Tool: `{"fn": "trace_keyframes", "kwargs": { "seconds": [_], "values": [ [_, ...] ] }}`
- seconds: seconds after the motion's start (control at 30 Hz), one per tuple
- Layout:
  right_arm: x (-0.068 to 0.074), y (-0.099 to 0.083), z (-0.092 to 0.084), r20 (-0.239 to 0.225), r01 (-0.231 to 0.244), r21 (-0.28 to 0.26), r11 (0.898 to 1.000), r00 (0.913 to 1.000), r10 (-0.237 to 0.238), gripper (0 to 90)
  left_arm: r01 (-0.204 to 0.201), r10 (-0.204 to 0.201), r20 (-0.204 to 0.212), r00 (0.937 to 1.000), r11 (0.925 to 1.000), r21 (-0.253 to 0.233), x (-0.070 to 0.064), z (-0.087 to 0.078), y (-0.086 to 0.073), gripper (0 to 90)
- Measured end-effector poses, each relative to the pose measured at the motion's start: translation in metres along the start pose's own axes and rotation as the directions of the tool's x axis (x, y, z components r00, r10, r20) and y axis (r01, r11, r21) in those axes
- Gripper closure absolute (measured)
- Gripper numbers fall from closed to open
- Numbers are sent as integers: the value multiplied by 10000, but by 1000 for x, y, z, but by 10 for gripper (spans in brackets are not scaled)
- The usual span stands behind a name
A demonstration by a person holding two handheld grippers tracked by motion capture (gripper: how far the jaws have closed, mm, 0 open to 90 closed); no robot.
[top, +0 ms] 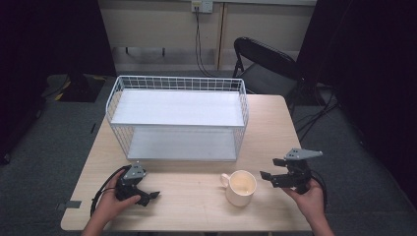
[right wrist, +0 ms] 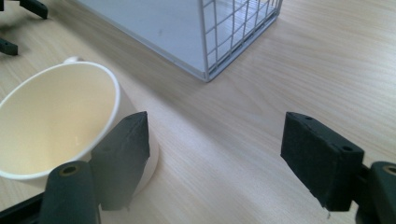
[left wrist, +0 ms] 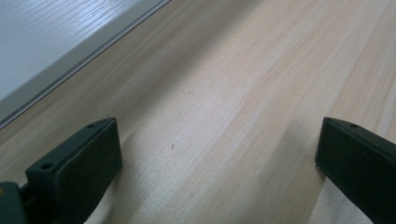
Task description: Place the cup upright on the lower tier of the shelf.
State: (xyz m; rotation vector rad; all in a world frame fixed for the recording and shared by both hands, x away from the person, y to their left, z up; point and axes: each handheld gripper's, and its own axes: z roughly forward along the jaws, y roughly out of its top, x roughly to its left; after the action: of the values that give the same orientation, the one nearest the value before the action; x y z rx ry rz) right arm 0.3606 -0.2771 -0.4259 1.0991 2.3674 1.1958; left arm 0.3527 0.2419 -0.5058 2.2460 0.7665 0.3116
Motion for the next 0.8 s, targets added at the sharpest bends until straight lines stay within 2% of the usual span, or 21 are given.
{"fn": "trace_keyframes", "kwargs": {
  "seconds": [0.8],
  "values": [
    [23,16,-4,-739,371,-8,9993,9966,-370,248,-17,17,-3,10000,10000,7,0,0,0,0]
  ]
}}
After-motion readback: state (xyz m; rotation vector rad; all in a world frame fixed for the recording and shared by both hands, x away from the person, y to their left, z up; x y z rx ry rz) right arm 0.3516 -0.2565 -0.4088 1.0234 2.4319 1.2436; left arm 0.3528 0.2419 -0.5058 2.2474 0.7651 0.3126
